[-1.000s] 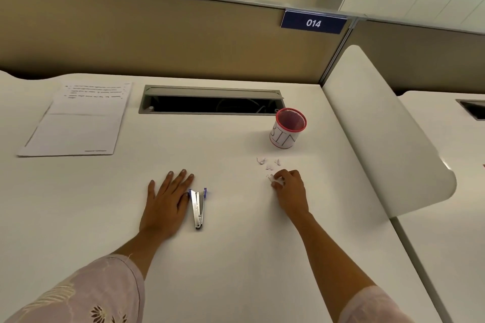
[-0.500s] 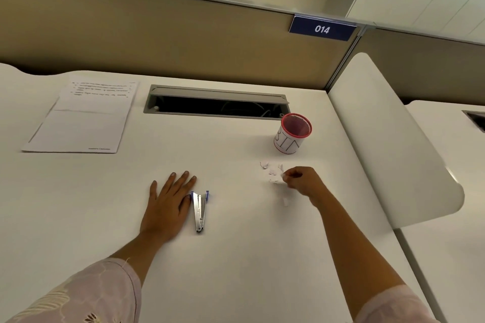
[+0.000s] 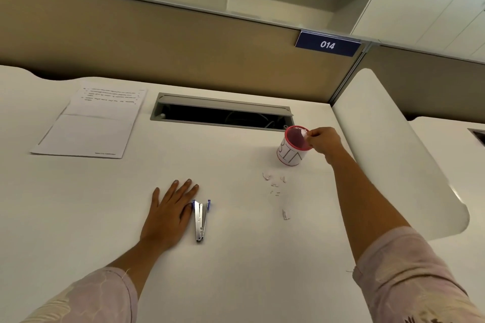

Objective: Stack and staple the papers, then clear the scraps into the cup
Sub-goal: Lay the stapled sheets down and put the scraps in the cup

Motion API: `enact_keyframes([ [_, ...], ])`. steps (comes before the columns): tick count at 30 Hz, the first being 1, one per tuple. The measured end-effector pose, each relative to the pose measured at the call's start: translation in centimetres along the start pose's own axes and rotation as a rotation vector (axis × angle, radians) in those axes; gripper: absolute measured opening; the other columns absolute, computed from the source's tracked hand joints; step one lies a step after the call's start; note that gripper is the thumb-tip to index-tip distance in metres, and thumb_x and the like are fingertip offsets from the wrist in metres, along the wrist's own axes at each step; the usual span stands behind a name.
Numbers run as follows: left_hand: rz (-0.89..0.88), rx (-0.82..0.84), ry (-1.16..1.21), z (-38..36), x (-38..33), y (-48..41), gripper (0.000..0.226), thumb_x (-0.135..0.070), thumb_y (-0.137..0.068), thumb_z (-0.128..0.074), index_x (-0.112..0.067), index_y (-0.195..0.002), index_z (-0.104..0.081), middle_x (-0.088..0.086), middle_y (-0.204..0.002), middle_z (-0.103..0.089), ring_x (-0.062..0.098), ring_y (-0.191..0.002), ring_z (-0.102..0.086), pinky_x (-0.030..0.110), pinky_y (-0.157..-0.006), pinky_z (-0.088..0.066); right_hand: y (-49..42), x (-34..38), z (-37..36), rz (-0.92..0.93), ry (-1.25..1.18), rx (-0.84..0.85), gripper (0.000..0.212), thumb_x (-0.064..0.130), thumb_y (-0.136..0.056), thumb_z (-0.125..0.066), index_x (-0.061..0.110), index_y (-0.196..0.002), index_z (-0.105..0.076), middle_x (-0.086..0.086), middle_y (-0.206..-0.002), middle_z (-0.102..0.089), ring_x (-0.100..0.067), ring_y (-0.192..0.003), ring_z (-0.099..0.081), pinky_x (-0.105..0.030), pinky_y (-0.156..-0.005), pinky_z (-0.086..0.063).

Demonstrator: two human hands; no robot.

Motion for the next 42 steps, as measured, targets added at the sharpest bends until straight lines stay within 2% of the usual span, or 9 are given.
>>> enact_keyframes([
  [10,0.004,0.013,-0.006,0.0,0.0,-0.1,0.064,-0.054,-0.091,0.009,-0.04,-0.147,-0.021,-0.017,-0.155,-0.018,0.011,-0.145,-0.01,0.047,-0.116,-0.007,0.2,0.4,-0.7,0.105,-0.018,-0.05,0.031,-0.005,-0.09,-0.049,0.009,-0.111,-0.068,-0.013,-0.121,-0.063,-0.03,-0.11,-0.056,-0.031,-0.078,-0.05],
  [17,0.001,0.016,-0.01,0.1,0.0,-0.1,0.064,-0.054,-0.091,0.009,-0.04,-0.147,-0.018,-0.018,-0.156,-0.015,0.01,-0.146,-0.007,0.046,-0.116,-0.005,2.3,0.9,-1.5,0.414,0.001,-0.162,0.019,0.002,-0.086,-0.056,0.008,-0.1,-0.068,-0.011,-0.103,-0.069,-0.02,-0.093,-0.06,-0.024,-0.075,-0.048],
  [21,0.001,0.019,-0.016,0.1,0.0,-0.1,0.063,-0.054,-0.092,0.009,-0.04,-0.147,-0.018,-0.017,-0.156,-0.016,0.011,-0.146,-0.008,0.047,-0.116,-0.006,4.5,0.3,-5.1,0.636,0.079,0.027,0.019,0.003,-0.087,-0.059,0.012,-0.098,-0.071,-0.006,-0.099,-0.07,-0.016,-0.085,-0.062,-0.025,-0.078,-0.052],
  [23,0.0,0.018,-0.014,0.1,-0.1,-0.1,0.063,-0.054,-0.092,0.008,-0.04,-0.147,-0.019,-0.017,-0.156,-0.016,0.011,-0.145,-0.009,0.047,-0.115,-0.006,4.9,-0.8,-7.1,0.687,0.185,0.16,0.026,0.003,-0.088,-0.057,0.019,-0.102,-0.07,-0.003,-0.108,-0.068,-0.017,-0.097,-0.062,-0.033,-0.09,-0.052],
  [25,-0.002,0.013,0.001,0.2,-0.1,-0.1,0.062,-0.053,-0.092,0.006,-0.04,-0.147,-0.021,-0.016,-0.156,-0.018,0.011,-0.145,-0.01,0.047,-0.115,-0.006,5.1,-2.4,-8.9,0.683,0.325,0.301,0.033,0.003,-0.09,-0.053,0.025,-0.111,-0.067,-0.002,-0.123,-0.061,-0.019,-0.116,-0.052,-0.034,-0.103,-0.041],
  [28,0.0,0.011,-0.002,0.2,-0.1,-0.1,0.062,-0.053,-0.092,0.007,-0.04,-0.147,-0.02,-0.017,-0.156,-0.017,0.01,-0.145,-0.009,0.046,-0.116,-0.005,5.4,-4.2,-10.2,0.674,0.479,0.398,0.035,0.006,-0.092,-0.052,0.026,-0.119,-0.064,-0.001,-0.134,-0.053,-0.021,-0.127,-0.043,-0.036,-0.106,-0.036],
  [33,0.003,0.01,-0.003,-0.1,0.0,-0.1,0.06,-0.052,-0.093,0.005,-0.041,-0.147,-0.019,-0.018,-0.156,-0.016,0.01,-0.145,-0.009,0.046,-0.116,-0.006,5.1,-6.7,-9.6,0.586,0.466,0.418,0.032,0.007,-0.093,-0.052,0.021,-0.12,-0.062,-0.002,-0.132,-0.052,-0.02,-0.123,-0.044,-0.028,-0.103,-0.034],
  [38,0.007,0.001,0.005,-0.1,0.1,-0.1,0.058,-0.052,-0.094,0.001,-0.041,-0.146,-0.022,-0.017,-0.155,-0.02,0.011,-0.145,-0.013,0.046,-0.115,-0.006,5.1,-8.6,-8.9,0.602,0.504,0.4,0.027,0.014,-0.092,-0.057,0.017,-0.118,-0.065,-0.004,-0.124,-0.059,-0.022,-0.117,-0.049,-0.031,-0.103,-0.04],
  [42,0.01,0.008,-0.001,-0.2,0.1,-0.1,0.057,-0.051,-0.095,-0.001,-0.04,-0.146,-0.022,-0.017,-0.155,-0.021,0.011,-0.145,-0.013,0.047,-0.115,-0.006,6.1,-9.1,-9.1,0.595,0.518,0.356,0.029,0.024,-0.09,-0.062,0.014,-0.117,-0.065,-0.006,-0.12,-0.061,-0.022,-0.113,-0.051,-0.018,-0.092,-0.033],
])
Point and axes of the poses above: each hand's wrist, its own y-axis away from the middle knuckle, its own z-axis out of the back of the hand, x = y × z, the point moved 3 cm from there along -y, towards the middle knuckle
